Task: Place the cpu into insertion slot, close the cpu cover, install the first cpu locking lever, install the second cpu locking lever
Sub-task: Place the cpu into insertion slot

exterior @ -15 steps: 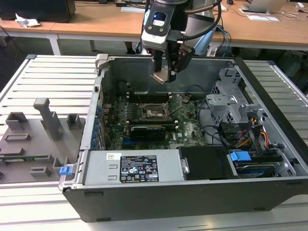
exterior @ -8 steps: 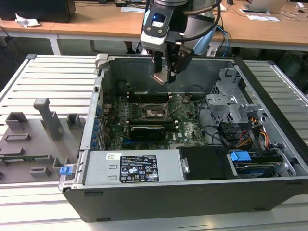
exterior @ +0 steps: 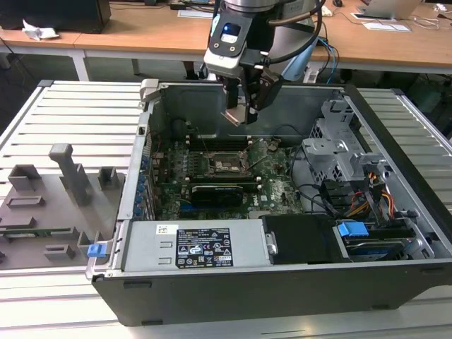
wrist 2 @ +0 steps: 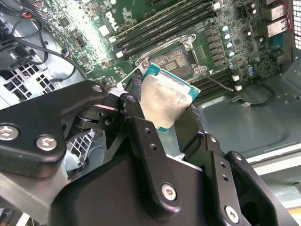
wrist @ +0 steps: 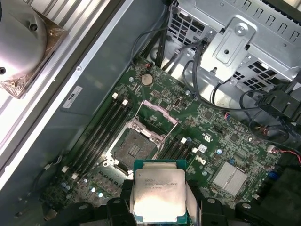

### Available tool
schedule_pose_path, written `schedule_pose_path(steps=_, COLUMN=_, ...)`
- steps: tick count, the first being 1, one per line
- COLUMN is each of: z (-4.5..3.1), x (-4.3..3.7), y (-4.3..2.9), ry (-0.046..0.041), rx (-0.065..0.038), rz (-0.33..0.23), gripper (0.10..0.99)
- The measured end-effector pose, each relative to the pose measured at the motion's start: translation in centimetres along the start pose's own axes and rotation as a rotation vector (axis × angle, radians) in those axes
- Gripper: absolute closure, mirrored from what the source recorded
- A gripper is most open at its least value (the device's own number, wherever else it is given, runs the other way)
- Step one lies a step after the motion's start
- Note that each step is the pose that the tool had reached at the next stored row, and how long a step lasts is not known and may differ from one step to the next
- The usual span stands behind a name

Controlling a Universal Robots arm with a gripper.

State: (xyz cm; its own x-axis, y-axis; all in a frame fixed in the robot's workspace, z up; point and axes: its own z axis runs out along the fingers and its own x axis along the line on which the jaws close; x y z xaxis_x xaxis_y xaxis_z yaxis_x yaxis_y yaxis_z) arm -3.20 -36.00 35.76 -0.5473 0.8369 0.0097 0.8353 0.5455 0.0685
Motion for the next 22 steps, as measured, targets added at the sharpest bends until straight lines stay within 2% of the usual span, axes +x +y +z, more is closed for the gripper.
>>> schedule_pose_path(steps=14, z=0.54, x=0.00, y=-0.05, ry=-0.0031, rx=0.000, rz=0.044, gripper=0.557)
schedule_pose_path(steps=22, z=0.97, x=0.07, y=-0.19, ry=-0.0064, rx=-0.001, rz=0.092, gripper=0.557)
